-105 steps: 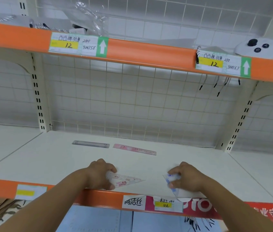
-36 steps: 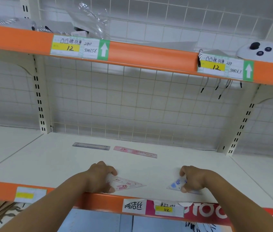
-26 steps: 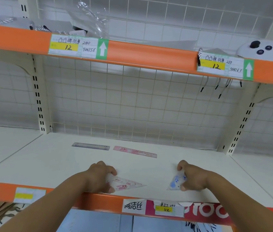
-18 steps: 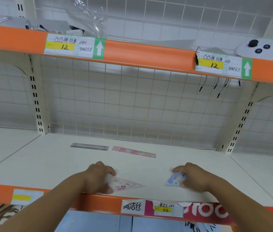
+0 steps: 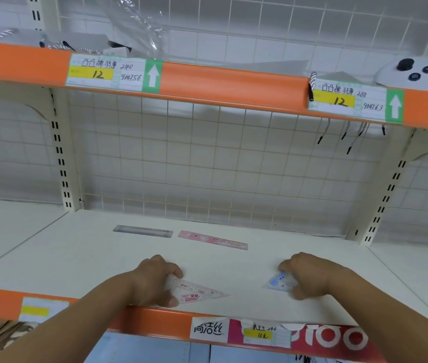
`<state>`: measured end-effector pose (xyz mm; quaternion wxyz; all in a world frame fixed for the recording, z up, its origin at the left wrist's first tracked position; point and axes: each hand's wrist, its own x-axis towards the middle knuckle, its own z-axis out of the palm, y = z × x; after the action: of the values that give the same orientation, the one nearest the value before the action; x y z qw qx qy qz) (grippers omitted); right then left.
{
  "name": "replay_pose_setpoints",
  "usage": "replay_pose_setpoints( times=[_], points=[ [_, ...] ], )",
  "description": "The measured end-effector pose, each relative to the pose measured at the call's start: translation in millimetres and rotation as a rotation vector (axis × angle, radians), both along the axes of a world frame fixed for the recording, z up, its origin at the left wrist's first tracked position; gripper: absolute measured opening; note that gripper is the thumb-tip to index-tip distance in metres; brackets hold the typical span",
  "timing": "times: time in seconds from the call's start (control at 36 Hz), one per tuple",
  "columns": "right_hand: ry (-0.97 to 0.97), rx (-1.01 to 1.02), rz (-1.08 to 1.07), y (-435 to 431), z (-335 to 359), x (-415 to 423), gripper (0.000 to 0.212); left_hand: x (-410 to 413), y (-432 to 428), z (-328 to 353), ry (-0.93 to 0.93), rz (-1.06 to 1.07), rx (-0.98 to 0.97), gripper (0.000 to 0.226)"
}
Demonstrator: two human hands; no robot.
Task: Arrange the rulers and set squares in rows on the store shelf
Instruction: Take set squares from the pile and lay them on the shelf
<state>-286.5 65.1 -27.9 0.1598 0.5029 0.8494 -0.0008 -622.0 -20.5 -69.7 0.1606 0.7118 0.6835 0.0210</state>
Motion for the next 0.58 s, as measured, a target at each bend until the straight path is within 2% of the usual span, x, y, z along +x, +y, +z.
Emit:
replay_pose_setpoints(
  times=[0.28,0.5,0.58],
  points=[
    [0.055,0.036,0.013,44.3,-1.6,-9.4,0.048,-2.8,1.4,-4.4,0.005,0.003,0.006,0.070],
    [0.073,0.039,0.039,82.0,-5.4,-19.0,0.033,0.3,-5.4,2.7,-0.012,0.018,-0.016,0.068],
    [0.062,0.039,0.047,95.0,-8.8,-20.0,0.041,3.3,-7.0,5.0,-0.014,0.025,-0.024,0.067]
  ],
)
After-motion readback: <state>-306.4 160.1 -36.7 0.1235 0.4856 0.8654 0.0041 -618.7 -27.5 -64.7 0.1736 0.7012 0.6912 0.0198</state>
